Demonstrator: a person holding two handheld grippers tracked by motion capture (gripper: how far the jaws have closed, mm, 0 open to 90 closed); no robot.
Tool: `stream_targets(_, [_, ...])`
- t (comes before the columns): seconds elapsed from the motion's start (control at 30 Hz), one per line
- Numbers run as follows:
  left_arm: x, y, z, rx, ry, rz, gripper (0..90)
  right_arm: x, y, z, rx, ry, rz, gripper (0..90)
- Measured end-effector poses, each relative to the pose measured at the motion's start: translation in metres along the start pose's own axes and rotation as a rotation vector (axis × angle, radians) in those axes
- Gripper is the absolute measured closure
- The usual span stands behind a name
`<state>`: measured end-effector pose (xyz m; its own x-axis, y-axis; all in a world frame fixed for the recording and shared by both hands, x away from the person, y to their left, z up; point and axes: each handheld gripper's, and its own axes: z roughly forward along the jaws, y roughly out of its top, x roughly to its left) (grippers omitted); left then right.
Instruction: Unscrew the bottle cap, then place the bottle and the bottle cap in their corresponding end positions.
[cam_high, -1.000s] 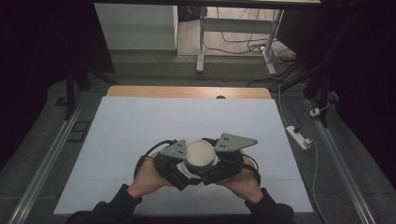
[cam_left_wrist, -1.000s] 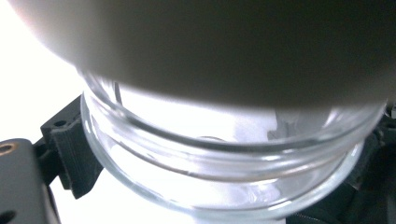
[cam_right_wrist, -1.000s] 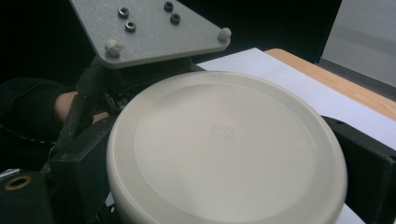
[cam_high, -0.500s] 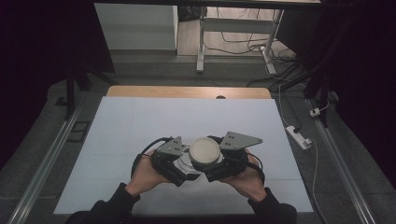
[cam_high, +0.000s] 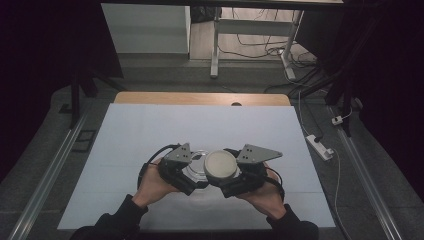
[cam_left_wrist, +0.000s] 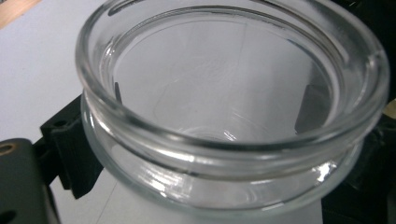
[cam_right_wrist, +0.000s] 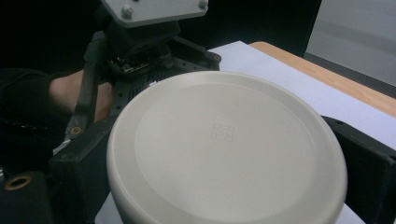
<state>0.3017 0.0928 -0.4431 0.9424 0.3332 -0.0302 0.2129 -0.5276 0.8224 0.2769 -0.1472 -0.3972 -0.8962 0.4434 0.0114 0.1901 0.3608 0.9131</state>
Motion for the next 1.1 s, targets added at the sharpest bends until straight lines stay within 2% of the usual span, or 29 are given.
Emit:
stream_targets(0.53, [0.012, -0.007, -0.01, -0.019, 0.05, -0.038, 7.3, -0.002, -0.012, -0.007, 0.013, -0.033, -0.002, 6.7])
stream_targets(1.1, [0.021, -0.01, -0.013, -0.025, 0.081, -0.058, 7.4, 0.001, -0.024, -0.005, 0.023, -0.009, -0.003, 6.7])
